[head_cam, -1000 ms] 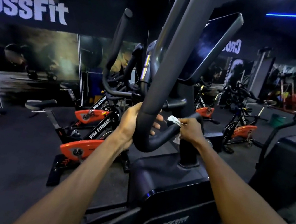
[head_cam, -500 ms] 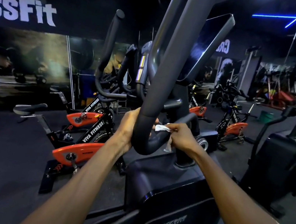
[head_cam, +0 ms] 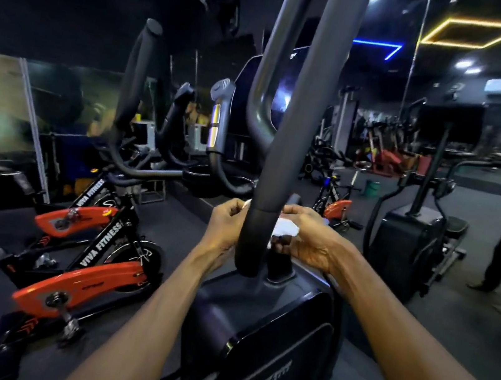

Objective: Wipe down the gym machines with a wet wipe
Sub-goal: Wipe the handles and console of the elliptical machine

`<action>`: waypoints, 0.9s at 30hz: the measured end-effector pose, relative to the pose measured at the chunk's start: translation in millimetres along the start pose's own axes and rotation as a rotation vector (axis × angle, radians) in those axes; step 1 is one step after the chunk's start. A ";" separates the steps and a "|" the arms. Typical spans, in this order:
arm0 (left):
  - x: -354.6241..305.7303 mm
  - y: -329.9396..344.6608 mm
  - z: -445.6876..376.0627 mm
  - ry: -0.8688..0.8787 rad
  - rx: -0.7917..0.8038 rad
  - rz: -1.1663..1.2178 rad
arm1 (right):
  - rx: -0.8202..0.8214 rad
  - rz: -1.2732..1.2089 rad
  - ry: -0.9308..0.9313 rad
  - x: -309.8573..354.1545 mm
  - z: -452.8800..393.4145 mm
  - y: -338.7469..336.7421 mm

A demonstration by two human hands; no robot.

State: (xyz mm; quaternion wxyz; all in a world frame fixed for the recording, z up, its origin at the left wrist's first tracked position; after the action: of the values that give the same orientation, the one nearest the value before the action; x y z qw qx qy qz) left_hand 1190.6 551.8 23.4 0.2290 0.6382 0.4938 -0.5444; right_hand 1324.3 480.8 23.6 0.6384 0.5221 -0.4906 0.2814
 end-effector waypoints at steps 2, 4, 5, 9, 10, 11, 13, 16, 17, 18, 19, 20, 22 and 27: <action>0.9 -6.8 -3.4 -0.021 -0.077 0.094 | -0.137 -0.007 -0.078 5.0 3.7 1.1; -7.3 -17.9 -1.5 0.018 -0.140 0.193 | -0.237 -0.036 -0.148 9.8 12.6 6.5; -15.2 -24.2 4.7 0.058 -0.173 0.225 | -0.266 -0.047 -0.171 11.6 18.2 9.7; -60.7 -31.4 40.7 0.305 -0.176 0.329 | -0.419 -0.096 -0.282 18.4 31.8 20.9; -69.3 -26.7 48.8 0.377 -0.119 0.331 | -0.450 -0.104 -0.301 19.1 35.8 24.8; -74.7 -22.2 56.5 0.433 -0.062 0.331 | -0.472 -0.095 -0.312 19.4 43.1 29.3; -74.9 -16.1 67.0 0.444 -0.033 0.343 | -0.444 -0.055 -0.308 17.4 56.2 35.7; -59.7 -19.4 79.6 0.364 -0.094 0.404 | -0.421 -0.030 -0.325 12.3 79.0 38.0; -56.8 -20.0 82.7 0.351 -0.111 0.358 | -0.447 -0.015 -0.316 10.6 85.2 36.5; -57.4 -20.4 83.6 0.344 -0.123 0.304 | -0.480 0.001 -0.315 11.3 90.7 34.5; -58.8 -19.1 80.8 0.340 -0.119 0.256 | -0.495 0.015 -0.319 13.7 95.8 35.7; -61.8 -17.6 76.2 0.326 -0.093 0.217 | -0.498 0.028 -0.317 15.5 100.3 38.0; -65.8 -10.2 67.4 0.281 0.026 0.144 | -0.505 0.054 -0.322 21.3 107.9 40.4; -62.2 1.8 69.9 0.292 0.274 -0.208 | -0.517 0.106 -0.309 17.6 120.9 46.0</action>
State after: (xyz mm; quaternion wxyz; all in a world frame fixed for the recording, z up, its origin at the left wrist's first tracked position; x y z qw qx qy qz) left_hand 1164.5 469.4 59.1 0.0089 0.6810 0.5062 -0.5291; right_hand 1250.4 377.7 54.6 0.6524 0.3523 -0.6639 0.0975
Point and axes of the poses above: each hand's wrist, its own z-axis away from the middle knuckle, its own y-axis out of the palm, x = y × z, the point moved 5 cm from there along -z, towards the middle knuckle, and after that the axes turned 15 degrees about -z, right-handed, at the moved point
